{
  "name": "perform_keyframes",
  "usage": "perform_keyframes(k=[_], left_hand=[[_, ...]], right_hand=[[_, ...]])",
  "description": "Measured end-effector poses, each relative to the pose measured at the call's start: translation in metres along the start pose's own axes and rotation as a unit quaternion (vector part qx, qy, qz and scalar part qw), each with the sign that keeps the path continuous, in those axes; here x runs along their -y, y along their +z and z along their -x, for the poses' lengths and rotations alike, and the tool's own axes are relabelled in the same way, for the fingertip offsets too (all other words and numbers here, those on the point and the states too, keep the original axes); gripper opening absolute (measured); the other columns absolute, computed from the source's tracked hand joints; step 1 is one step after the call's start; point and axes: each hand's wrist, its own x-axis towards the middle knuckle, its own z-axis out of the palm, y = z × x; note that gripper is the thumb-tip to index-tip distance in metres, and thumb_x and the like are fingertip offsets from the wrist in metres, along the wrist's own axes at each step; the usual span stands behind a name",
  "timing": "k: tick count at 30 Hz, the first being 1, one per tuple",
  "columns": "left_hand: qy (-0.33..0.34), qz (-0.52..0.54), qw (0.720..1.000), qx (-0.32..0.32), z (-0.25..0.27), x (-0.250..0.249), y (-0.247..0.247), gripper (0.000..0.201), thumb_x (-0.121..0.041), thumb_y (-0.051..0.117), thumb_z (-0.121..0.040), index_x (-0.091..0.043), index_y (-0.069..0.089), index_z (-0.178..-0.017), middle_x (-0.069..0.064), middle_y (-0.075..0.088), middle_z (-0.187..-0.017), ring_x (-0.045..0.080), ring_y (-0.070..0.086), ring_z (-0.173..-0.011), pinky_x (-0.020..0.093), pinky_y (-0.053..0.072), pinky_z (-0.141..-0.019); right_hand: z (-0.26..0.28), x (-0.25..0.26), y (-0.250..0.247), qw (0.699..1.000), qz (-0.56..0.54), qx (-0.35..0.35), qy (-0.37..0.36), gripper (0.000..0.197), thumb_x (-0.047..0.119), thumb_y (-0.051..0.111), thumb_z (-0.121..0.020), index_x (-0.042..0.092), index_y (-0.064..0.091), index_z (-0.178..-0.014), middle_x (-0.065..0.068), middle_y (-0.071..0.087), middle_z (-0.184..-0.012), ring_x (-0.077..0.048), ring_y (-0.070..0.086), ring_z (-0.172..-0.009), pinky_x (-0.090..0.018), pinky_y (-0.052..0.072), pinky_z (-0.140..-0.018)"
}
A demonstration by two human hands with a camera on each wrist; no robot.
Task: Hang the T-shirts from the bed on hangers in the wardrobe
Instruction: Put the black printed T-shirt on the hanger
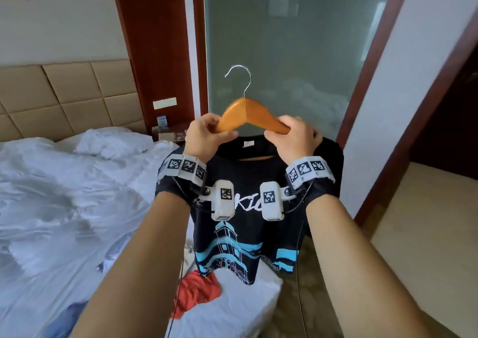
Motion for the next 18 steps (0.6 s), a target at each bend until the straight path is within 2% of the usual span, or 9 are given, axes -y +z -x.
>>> perform_keyframes(k=[2, 4, 6, 8, 10, 12, 14, 16, 18], left_hand=[[0.000, 0.017, 1.000, 0.026, 0.003, -0.010, 0.034, 0.030, -0.021, 0.089, -0.069, -0.013, 0.066, -0.086, -0.005, 0.062, -0.076, 0.010, 0.054, -0.067, 0.026, 0.044, -0.068], [0.005, 0.030, 0.998, 0.055, 0.009, -0.021, 0.069, 0.028, -0.018, 0.089, -0.070, -0.016, 0.064, -0.083, -0.006, 0.061, -0.075, 0.010, 0.054, -0.067, 0.026, 0.045, -0.069], [0.011, 0.032, 0.996, 0.078, 0.015, -0.032, 0.105, 0.028, -0.018, 0.088, -0.070, -0.015, 0.064, -0.084, -0.006, 0.060, -0.076, 0.009, 0.054, -0.067, 0.028, 0.046, -0.071], [0.016, 0.010, 0.996, 0.081, 0.022, -0.042, 0.145, 0.029, -0.030, 0.088, -0.069, -0.023, 0.064, -0.084, -0.010, 0.062, -0.077, 0.006, 0.056, -0.070, 0.030, 0.049, -0.075], [0.016, -0.054, 0.997, 0.050, 0.030, -0.052, 0.185, 0.032, -0.054, 0.082, -0.065, -0.037, 0.064, -0.086, -0.014, 0.065, -0.086, 0.007, 0.062, -0.082, 0.040, 0.051, -0.085], [0.016, -0.105, 0.994, 0.017, 0.039, -0.062, 0.222, 0.036, -0.062, 0.078, -0.066, -0.041, 0.068, -0.094, -0.016, 0.062, -0.093, 0.008, 0.061, -0.093, 0.048, 0.047, -0.093], [0.015, -0.087, 0.996, 0.017, 0.048, -0.071, 0.257, 0.043, -0.066, 0.076, -0.063, -0.040, 0.070, -0.097, -0.017, 0.063, -0.093, 0.008, 0.061, -0.094, 0.050, 0.046, -0.095], [0.013, -0.036, 0.999, 0.032, 0.055, -0.079, 0.290, 0.051, -0.074, 0.071, -0.055, -0.040, 0.070, -0.092, -0.015, 0.068, -0.090, 0.009, 0.064, -0.091, 0.049, 0.047, -0.095], [0.014, 0.007, 0.999, 0.046, 0.063, -0.087, 0.323, 0.050, -0.074, 0.071, -0.052, -0.039, 0.069, -0.088, -0.014, 0.069, -0.087, 0.008, 0.064, -0.086, 0.049, 0.048, -0.094]], right_hand=[[0.000, -0.028, -0.024, 1.000, 0.003, 0.000, 0.005, 0.012, 0.037, 0.071, -0.077, 0.033, 0.060, -0.075, 0.011, 0.058, -0.070, -0.014, 0.054, -0.075, -0.045, 0.036, -0.099], [0.002, -0.059, -0.049, 1.000, 0.000, 0.008, 0.015, 0.015, 0.042, 0.071, -0.076, 0.032, 0.060, -0.074, 0.010, 0.059, -0.065, -0.015, 0.057, -0.071, -0.046, 0.044, -0.093], [0.005, -0.093, -0.075, 0.999, -0.002, 0.008, 0.031, 0.019, 0.045, 0.072, -0.075, 0.028, 0.063, -0.077, 0.009, 0.061, -0.064, -0.017, 0.059, -0.070, -0.046, 0.047, -0.087], [0.008, -0.125, -0.098, 0.999, -0.003, -0.008, 0.046, 0.023, 0.049, 0.071, -0.075, 0.027, 0.065, -0.080, 0.009, 0.061, -0.063, -0.017, 0.059, -0.068, -0.046, 0.048, -0.085], [0.010, -0.156, -0.120, 0.998, -0.010, -0.029, 0.058, 0.023, 0.051, 0.069, -0.075, 0.030, 0.067, -0.084, 0.010, 0.062, -0.066, -0.016, 0.061, -0.070, -0.046, 0.049, -0.085], [0.010, -0.186, -0.142, 0.997, -0.004, -0.050, 0.066, 0.026, 0.051, 0.069, -0.075, 0.030, 0.070, -0.089, 0.009, 0.066, -0.073, -0.015, 0.063, -0.073, -0.041, 0.049, -0.086], [0.011, -0.215, -0.164, 0.995, -0.002, -0.062, 0.073, 0.027, 0.050, 0.070, -0.075, 0.031, 0.072, -0.092, 0.008, 0.068, -0.077, -0.013, 0.064, -0.077, -0.040, 0.049, -0.088], [0.012, -0.241, -0.187, 0.993, 0.002, -0.083, 0.079, 0.020, 0.046, 0.071, -0.073, 0.033, 0.073, -0.088, 0.010, 0.065, -0.075, -0.013, 0.062, -0.081, -0.046, 0.045, -0.093], [0.017, -0.266, -0.209, 0.989, 0.035, -0.109, 0.096, 0.015, 0.045, 0.073, -0.074, 0.035, 0.074, -0.085, 0.012, 0.062, -0.081, -0.016, 0.058, -0.092, -0.050, 0.034, -0.101]])
